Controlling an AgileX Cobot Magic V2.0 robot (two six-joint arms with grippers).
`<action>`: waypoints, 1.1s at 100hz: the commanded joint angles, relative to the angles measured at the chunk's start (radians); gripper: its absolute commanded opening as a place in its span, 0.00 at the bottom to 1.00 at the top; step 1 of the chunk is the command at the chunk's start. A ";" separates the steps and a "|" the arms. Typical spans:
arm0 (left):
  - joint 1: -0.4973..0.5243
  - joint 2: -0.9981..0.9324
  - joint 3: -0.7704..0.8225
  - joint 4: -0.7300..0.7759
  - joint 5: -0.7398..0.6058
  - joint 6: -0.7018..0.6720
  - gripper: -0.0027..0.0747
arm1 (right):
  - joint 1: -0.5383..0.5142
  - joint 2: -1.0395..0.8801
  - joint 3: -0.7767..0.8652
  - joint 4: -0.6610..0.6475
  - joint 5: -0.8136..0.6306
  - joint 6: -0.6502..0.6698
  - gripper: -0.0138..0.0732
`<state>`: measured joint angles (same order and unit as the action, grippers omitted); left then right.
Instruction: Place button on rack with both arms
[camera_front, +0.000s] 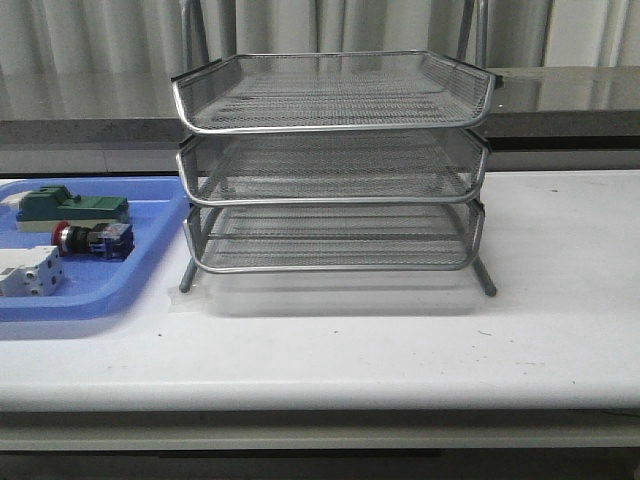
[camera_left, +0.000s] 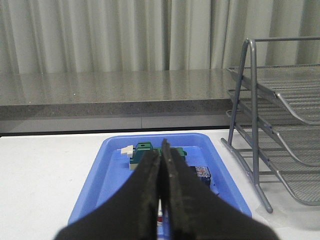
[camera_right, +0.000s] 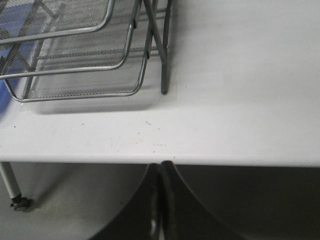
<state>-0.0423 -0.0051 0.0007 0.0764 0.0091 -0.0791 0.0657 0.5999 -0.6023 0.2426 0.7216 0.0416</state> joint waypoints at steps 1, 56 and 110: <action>0.004 -0.032 0.048 0.001 -0.073 -0.006 0.01 | -0.006 0.069 -0.038 0.080 -0.068 -0.008 0.09; 0.004 -0.032 0.048 0.001 -0.073 -0.006 0.01 | -0.006 0.386 -0.038 0.529 -0.291 -0.078 0.54; 0.004 -0.032 0.048 0.001 -0.073 -0.006 0.01 | -0.006 0.754 -0.117 1.232 -0.292 -0.740 0.59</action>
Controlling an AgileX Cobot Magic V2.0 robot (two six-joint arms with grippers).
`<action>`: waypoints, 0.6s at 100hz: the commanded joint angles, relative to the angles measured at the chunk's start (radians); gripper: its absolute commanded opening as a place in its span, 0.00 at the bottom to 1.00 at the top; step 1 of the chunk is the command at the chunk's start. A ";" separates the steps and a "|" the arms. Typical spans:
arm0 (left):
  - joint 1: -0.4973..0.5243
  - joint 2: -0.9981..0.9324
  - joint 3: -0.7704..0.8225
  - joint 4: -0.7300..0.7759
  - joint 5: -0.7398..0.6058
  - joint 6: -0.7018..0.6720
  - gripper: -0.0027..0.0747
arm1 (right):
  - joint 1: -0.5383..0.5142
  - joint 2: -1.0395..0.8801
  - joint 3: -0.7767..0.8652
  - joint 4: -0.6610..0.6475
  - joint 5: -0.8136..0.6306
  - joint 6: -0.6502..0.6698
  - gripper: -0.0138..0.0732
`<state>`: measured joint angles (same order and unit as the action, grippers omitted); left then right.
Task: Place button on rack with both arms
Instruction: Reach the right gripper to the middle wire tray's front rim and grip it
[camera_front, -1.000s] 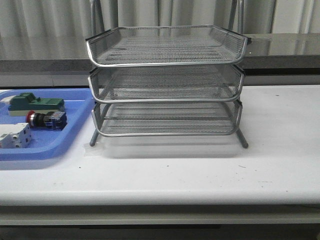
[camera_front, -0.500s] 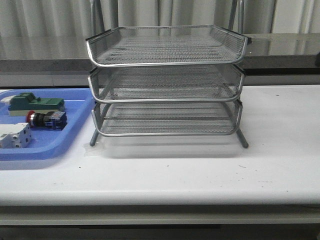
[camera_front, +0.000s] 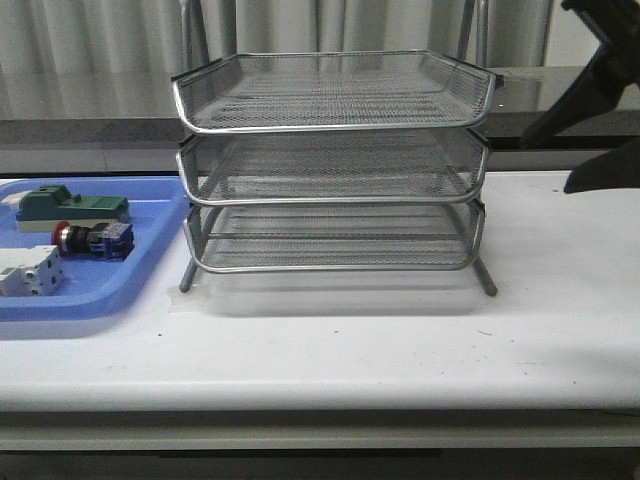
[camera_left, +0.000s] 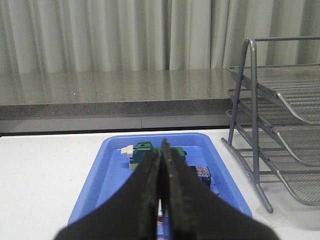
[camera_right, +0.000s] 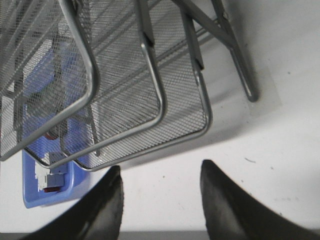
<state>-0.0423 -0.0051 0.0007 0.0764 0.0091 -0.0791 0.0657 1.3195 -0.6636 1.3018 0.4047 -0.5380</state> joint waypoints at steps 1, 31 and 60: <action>0.004 -0.032 0.048 0.001 -0.073 -0.006 0.01 | -0.006 0.040 -0.058 0.182 0.028 -0.169 0.59; 0.004 -0.032 0.048 0.001 -0.073 -0.006 0.01 | -0.006 0.248 -0.158 0.373 0.145 -0.349 0.59; 0.004 -0.032 0.048 0.001 -0.073 -0.006 0.01 | 0.033 0.356 -0.241 0.385 0.155 -0.362 0.59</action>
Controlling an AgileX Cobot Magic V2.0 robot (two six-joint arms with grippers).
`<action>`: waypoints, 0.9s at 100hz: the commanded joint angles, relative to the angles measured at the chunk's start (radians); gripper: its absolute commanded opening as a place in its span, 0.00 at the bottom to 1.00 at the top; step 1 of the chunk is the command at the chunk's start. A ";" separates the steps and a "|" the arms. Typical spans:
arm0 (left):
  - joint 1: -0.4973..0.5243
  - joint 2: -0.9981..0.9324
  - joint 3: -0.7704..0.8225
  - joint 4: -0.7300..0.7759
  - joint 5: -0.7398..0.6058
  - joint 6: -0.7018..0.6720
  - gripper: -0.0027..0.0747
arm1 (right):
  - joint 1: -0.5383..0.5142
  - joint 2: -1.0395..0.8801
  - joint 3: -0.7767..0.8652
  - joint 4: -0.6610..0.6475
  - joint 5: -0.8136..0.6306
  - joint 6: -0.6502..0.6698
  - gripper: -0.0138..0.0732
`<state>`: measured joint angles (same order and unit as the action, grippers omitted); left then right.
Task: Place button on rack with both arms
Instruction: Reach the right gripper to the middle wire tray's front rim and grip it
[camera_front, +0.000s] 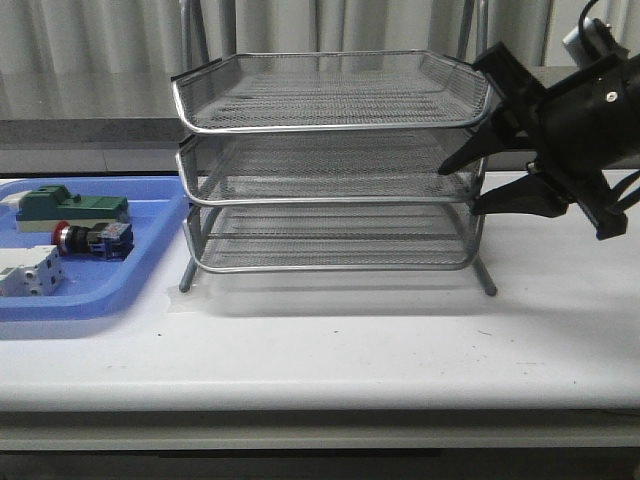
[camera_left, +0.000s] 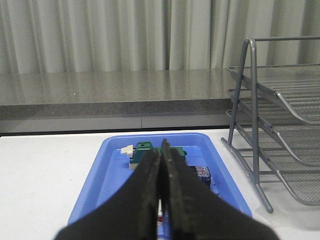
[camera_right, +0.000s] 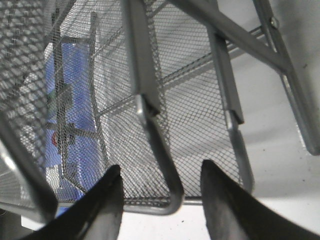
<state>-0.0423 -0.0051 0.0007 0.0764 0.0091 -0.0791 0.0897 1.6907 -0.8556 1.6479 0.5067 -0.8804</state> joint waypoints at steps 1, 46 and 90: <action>0.004 -0.032 0.048 0.001 -0.073 -0.006 0.01 | 0.011 -0.013 -0.051 0.039 0.053 -0.019 0.59; 0.004 -0.032 0.048 0.001 -0.073 -0.006 0.01 | 0.021 0.030 -0.079 0.040 0.066 -0.019 0.18; 0.004 -0.032 0.048 0.001 -0.073 -0.006 0.01 | 0.035 -0.012 0.091 -0.054 0.087 -0.039 0.16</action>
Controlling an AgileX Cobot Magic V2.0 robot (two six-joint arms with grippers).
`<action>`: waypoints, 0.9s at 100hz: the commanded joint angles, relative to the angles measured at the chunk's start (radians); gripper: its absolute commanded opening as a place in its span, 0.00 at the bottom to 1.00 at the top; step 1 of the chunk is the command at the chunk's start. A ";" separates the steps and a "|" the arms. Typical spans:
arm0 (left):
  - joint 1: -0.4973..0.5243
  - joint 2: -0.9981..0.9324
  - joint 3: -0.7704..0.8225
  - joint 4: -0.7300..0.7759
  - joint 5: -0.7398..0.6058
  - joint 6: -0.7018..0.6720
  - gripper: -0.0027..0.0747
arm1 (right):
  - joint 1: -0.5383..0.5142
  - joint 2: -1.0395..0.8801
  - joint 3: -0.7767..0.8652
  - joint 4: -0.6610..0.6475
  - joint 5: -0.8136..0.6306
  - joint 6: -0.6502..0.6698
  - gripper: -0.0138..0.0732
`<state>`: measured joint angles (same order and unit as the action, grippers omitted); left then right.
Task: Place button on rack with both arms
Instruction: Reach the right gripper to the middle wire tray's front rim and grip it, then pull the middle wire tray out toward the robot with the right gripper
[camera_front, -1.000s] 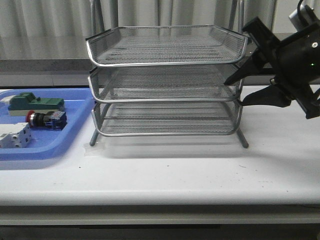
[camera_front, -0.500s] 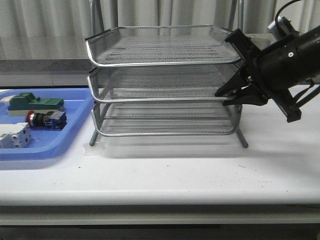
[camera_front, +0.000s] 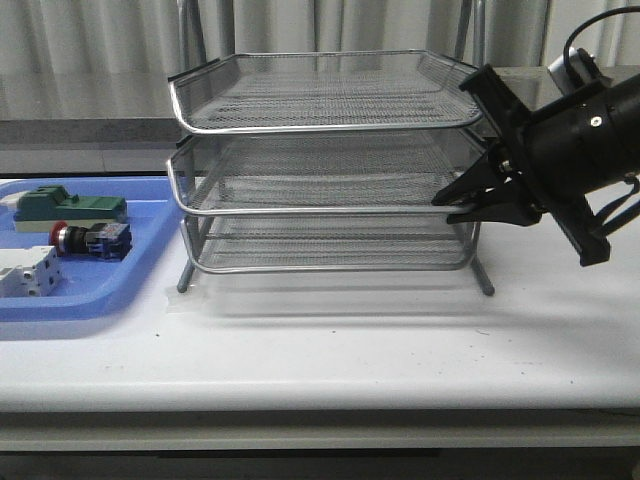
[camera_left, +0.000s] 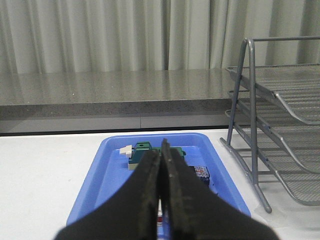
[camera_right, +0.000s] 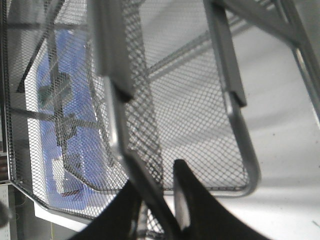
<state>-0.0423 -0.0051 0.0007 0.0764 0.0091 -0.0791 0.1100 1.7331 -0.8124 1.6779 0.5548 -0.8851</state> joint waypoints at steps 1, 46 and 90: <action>0.004 -0.032 0.048 0.001 -0.073 -0.006 0.01 | 0.016 -0.060 0.058 -0.086 0.036 -0.036 0.16; 0.004 -0.032 0.048 0.001 -0.073 -0.006 0.01 | 0.074 -0.315 0.337 -0.087 -0.059 -0.063 0.16; 0.004 -0.032 0.048 0.001 -0.073 -0.006 0.01 | 0.074 -0.459 0.347 -0.091 -0.102 -0.078 0.57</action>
<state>-0.0423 -0.0051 0.0007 0.0764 0.0091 -0.0791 0.1848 1.3152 -0.4514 1.5964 0.4417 -0.9389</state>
